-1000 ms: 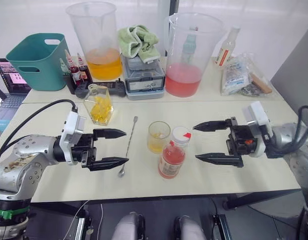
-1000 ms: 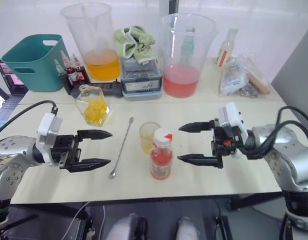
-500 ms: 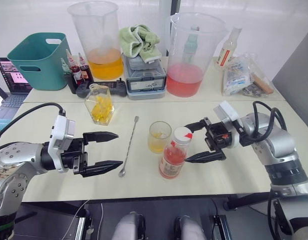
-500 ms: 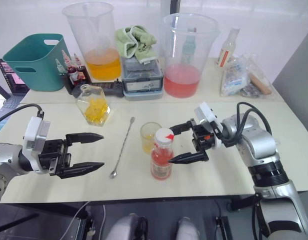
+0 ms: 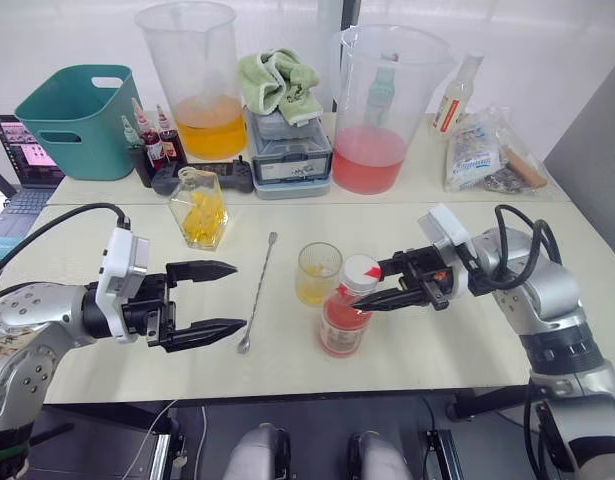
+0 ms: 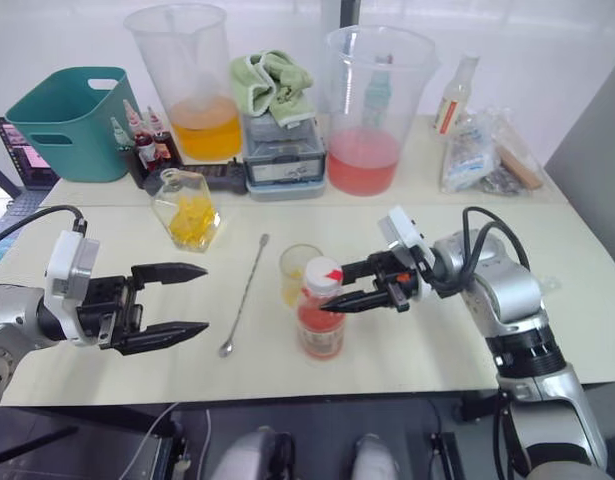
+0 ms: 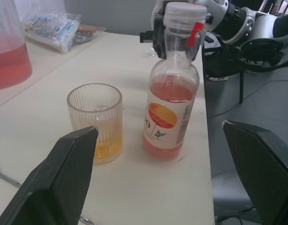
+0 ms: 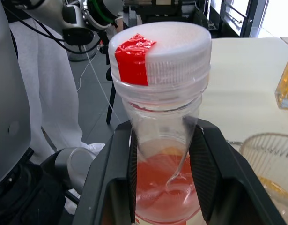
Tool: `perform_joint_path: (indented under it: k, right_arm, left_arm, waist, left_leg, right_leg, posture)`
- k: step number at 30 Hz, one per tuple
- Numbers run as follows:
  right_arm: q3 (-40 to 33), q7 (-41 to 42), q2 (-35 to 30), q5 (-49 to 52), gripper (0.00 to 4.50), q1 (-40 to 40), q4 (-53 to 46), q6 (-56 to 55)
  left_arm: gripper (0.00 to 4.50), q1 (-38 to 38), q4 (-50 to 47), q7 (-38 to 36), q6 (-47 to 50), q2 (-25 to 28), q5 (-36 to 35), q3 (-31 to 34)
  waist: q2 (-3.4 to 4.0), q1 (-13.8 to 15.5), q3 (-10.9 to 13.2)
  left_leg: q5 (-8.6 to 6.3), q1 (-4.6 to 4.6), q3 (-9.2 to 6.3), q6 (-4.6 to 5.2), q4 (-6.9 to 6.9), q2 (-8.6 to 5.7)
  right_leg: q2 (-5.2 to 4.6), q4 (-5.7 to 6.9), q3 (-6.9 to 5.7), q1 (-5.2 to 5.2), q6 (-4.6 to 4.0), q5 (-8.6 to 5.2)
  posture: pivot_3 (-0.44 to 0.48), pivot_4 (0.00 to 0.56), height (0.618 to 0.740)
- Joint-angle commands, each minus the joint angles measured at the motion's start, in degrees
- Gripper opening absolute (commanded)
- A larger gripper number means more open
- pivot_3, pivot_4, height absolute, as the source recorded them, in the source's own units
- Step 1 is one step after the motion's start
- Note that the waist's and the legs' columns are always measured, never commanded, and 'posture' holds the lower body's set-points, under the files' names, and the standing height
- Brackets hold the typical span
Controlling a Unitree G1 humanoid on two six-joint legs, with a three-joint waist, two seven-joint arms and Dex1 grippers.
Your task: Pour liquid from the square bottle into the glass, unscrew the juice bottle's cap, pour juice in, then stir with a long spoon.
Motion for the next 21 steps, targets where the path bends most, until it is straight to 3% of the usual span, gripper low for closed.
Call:
perform_joint_path:
  k: [1, 4, 12, 21]
  right_arm:
    - [-5.47, -5.81, -0.56, 2.94, 1.05, 1.21, -7.05, 1.96]
    - [-9.40, -16.54, 0.42, 5.71, 1.05, 5.15, -15.25, 6.98]
    - [-12.42, -33.91, 2.33, 8.86, 1.02, 16.20, -29.32, 13.01]
    - [-10.13, -43.07, 4.88, 5.72, 1.02, 22.53, -33.71, 12.15]
  left_arm:
    - [4.50, -1.50, 0.33, -0.91, -1.55, 0.45, 0.51, -0.60]
    - [4.50, -3.60, 2.51, -2.39, -2.39, -0.32, 1.38, -2.91]
    - [4.50, -8.46, 7.28, -5.62, -4.38, -1.93, 3.34, -7.85]
    - [4.50, -11.60, 9.96, -7.64, -5.29, -3.21, 4.87, -10.25]
  waist:
    - [0.00, 0.03, 0.00]
    - [0.00, 0.37, 0.00]
    - [-0.01, 0.17, 0.00]
    - [-0.01, 0.16, 0.00]
  left_leg:
    - [0.00, 0.00, 0.01, 0.00, 0.00, 0.00]
    - [-0.01, 0.00, 0.01, -0.03, 0.00, 0.00]
    - [-0.01, -0.02, 0.02, -0.07, -0.03, 0.00]
    - [0.15, -0.02, 0.06, 0.19, -0.02, 0.01]
  right_leg:
    - [0.00, -0.01, 0.00, 0.00, 0.00, 0.00]
    - [-0.01, 0.00, -0.02, 0.02, 0.00, 0.00]
    - [0.00, 0.00, 0.00, -0.02, 0.00, 0.00]
    - [0.03, -0.04, 0.02, -0.03, 0.01, -0.01]
  posture:
    - [0.000, 0.150, 0.739]
    - [0.000, 0.150, 0.739]
    - [0.000, 0.150, 0.739]
    - [0.000, 0.150, 0.739]
